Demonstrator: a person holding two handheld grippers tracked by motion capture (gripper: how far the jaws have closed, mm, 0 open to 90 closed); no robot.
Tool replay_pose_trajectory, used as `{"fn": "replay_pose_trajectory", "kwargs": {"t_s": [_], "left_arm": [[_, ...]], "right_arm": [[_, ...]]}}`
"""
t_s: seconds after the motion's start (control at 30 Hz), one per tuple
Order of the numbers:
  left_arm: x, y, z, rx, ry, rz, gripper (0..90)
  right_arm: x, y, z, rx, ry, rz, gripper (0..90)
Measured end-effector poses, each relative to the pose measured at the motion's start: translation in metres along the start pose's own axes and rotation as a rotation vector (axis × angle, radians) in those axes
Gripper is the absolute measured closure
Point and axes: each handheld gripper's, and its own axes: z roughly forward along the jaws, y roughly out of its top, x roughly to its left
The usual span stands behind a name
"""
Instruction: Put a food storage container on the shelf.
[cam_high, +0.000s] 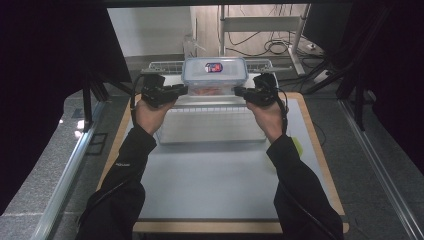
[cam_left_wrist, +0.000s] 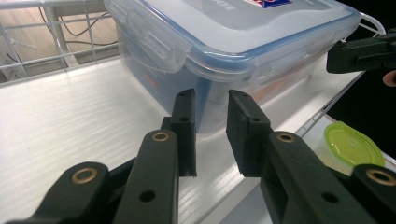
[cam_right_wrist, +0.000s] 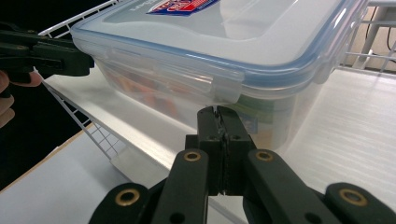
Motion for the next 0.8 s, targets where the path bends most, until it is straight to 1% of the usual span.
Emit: {"fn": "replay_pose_trajectory", "kwargs": {"t_s": [0.03, 0.07, 0.17, 0.2, 0.23, 0.27, 0.3, 0.33, 0.37, 0.4, 0.43, 0.47, 0.5, 0.53, 0.57, 0.6, 0.67, 0.7, 0.73, 0.77, 0.8], "left_arm": [[-0.001, -0.002, -0.003, -0.006, -0.016, 0.006, 70.7], [-0.003, -0.003, -0.005, -0.006, -0.02, 0.01, 69.1], [-0.009, -0.008, -0.011, -0.007, -0.026, 0.048, 62.4], [-0.012, -0.009, -0.013, -0.011, -0.026, 0.056, 59.9], [-0.012, -0.009, -0.013, -0.011, -0.026, 0.056, 56.6], [-0.015, -0.013, -0.016, -0.018, -0.032, 0.069, 53.4], [-0.015, -0.013, -0.016, -0.018, -0.032, 0.069, 50.6], [-0.017, -0.015, -0.018, -0.02, -0.035, 0.074, 50.6], [-0.021, -0.02, -0.022, -0.022, -0.039, 0.089, 43.8], [-0.021, -0.02, -0.022, -0.022, -0.039, 0.089, 40.5], [-0.024, -0.024, -0.024, -0.024, -0.039, 0.101, 40.5], [-0.027, -0.029, -0.026, -0.024, -0.044, 0.12, 35.6], [-0.027, -0.029, -0.026, -0.024, -0.044, 0.12, 32.2], [-0.031, -0.036, -0.028, -0.024, -0.053, 0.133, 29.8], [-0.031, -0.036, -0.028, -0.024, -0.053, 0.133, 28.6], [-0.035, -0.043, -0.029, -0.022, -0.058, 0.147, 26.7], [-0.038, -0.05, -0.031, -0.02, -0.065, 0.154, 23.4], [-0.038, -0.05, -0.031, -0.02, -0.065, 0.154, 21.6], [-0.04, -0.054, -0.031, -0.018, -0.065, 0.157, 21.6], [-0.043, -0.06, -0.033, -0.017, -0.064, 0.16, 18.3], [-0.044, -0.064, -0.033, -0.011, -0.064, 0.162, 16.7]], "right_arm": [[0.001, 0.0, -0.002, -0.003, 0.006, 0.005, 87.8], [0.001, -0.001, -0.004, -0.006, 0.01, 0.001, 86.8], [0.003, -0.003, -0.009, -0.01, 0.027, -0.008, 80.4], [0.005, -0.004, -0.011, -0.01, 0.029, -0.015, 77.2], [0.005, -0.004, -0.011, -0.01, 0.029, -0.015, 77.2], [0.008, -0.007, -0.015, -0.014, 0.03, -0.021, 71.0], [0.009, -0.009, -0.017, -0.016, 0.035, -0.026, 67.4], [0.009, -0.009, -0.017, -0.016, 0.035, -0.026, 67.4], [0.011, -0.013, -0.02, -0.01, 0.045, -0.038, 60.2], [0.011, -0.013, -0.02, -0.01, 0.045, -0.038, 60.2], [0.012, -0.016, -0.021, -0.008, 0.043, -0.046, 57.1], [0.015, -0.021, -0.024, -0.006, 0.035, -0.068, 51.3], [0.015, -0.021, -0.024, -0.006, 0.035, -0.068, 51.3], [0.017, -0.027, -0.028, -0.005, 0.033, -0.084, 47.1], [0.017, -0.027, -0.028, -0.005, 0.033, -0.084, 47.1], [0.018, -0.033, -0.031, -0.003, 0.042, -0.09, 43.3], [0.02, -0.039, -0.033, 0.002, 0.044, -0.099, 40.1], [0.02, -0.039, -0.033, 0.002, 0.044, -0.099, 40.1], [0.021, -0.042, -0.035, 0.006, 0.046, -0.102, 38.5], [0.022, -0.049, -0.037, 0.009, 0.053, -0.11, 34.9], [0.023, -0.052, -0.038, 0.009, 0.057, -0.113, 32.9]]}}
